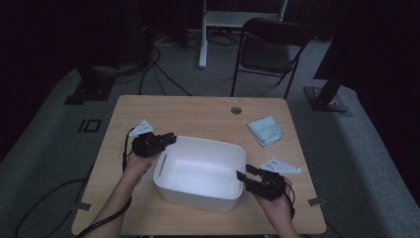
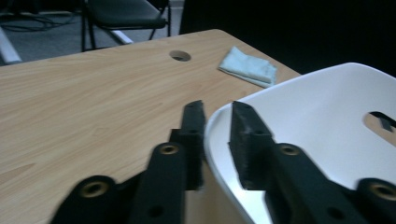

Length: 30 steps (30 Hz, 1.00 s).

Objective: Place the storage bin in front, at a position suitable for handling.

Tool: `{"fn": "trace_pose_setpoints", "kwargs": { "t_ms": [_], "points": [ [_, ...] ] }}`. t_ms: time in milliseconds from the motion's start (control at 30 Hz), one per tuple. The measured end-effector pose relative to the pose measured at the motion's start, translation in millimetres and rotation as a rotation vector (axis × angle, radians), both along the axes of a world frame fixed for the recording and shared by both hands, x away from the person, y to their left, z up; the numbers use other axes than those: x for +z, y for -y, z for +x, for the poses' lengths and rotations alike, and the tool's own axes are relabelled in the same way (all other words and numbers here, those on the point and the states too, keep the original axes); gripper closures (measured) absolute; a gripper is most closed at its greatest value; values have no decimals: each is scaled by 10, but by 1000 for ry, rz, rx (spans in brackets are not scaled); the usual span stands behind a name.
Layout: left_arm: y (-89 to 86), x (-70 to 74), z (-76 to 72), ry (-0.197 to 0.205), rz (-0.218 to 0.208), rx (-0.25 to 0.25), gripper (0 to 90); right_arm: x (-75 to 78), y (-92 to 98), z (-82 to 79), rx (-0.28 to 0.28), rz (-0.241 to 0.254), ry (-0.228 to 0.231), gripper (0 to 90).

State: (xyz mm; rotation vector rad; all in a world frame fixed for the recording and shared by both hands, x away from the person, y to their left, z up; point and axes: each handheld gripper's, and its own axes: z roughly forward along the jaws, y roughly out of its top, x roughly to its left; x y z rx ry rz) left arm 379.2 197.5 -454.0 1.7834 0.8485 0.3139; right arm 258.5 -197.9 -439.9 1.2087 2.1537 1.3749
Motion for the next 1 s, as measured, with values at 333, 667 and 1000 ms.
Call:
{"fn": "trace_pose_setpoints", "kwargs": {
  "t_ms": [333,667,1000],
  "points": [
    [-12,12,-47,14,27,15,821,29,-7,53,-19,-35,-14,621],
    [-37,11,-158,38,51,47,818,43,-2,164,-30,-31,-16,677],
    [-71,10,-288,43,54,74,810,61,-4,337,-32,-45,-18,720]
  ]
}}
